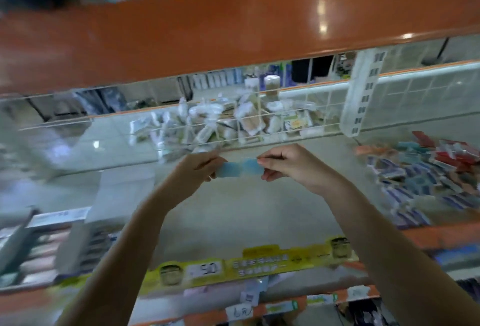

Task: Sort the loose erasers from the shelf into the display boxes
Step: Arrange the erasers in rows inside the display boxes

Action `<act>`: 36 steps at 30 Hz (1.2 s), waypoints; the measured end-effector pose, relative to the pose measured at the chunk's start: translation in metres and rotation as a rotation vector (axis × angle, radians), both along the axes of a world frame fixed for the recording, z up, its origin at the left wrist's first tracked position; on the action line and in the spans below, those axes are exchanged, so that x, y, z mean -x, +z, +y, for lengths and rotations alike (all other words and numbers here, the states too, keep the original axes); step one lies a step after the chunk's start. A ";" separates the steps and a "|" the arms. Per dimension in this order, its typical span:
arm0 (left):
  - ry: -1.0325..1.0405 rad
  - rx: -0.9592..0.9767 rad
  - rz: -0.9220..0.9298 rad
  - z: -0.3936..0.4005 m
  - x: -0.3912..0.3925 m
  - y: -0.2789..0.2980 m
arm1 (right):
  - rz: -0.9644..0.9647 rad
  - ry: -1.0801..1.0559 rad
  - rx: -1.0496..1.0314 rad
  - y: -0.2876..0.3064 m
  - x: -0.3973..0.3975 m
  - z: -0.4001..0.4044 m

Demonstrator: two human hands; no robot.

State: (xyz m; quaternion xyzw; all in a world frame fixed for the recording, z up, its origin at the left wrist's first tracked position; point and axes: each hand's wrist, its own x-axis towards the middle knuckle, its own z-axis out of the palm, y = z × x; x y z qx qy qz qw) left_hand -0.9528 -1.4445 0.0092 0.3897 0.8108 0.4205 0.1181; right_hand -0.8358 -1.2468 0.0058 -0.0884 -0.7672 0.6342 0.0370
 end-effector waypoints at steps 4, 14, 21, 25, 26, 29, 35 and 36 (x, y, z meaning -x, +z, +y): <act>0.056 -0.046 0.005 -0.075 0.022 0.007 | -0.011 0.098 0.010 0.008 0.038 -0.064; 0.167 -0.026 0.021 -0.230 0.089 0.003 | -0.045 0.254 -0.063 0.017 0.123 -0.208; 0.152 0.049 0.075 -0.303 0.123 -0.009 | -0.096 0.297 -0.178 0.009 0.163 -0.280; 0.183 0.047 0.103 -0.334 0.131 -0.017 | -0.133 0.329 -0.253 0.003 0.180 -0.309; 0.197 0.051 0.101 -0.340 0.133 -0.020 | -0.141 0.334 -0.271 0.001 0.184 -0.315; 0.243 0.072 0.079 -0.357 0.143 -0.029 | -0.155 0.346 -0.381 -0.003 0.193 -0.329; 0.299 0.111 0.086 -0.372 0.148 -0.037 | -0.163 0.402 -0.625 -0.008 0.203 -0.361; 0.310 0.106 0.083 -0.375 0.149 -0.037 | -0.171 0.413 -0.641 -0.010 0.204 -0.367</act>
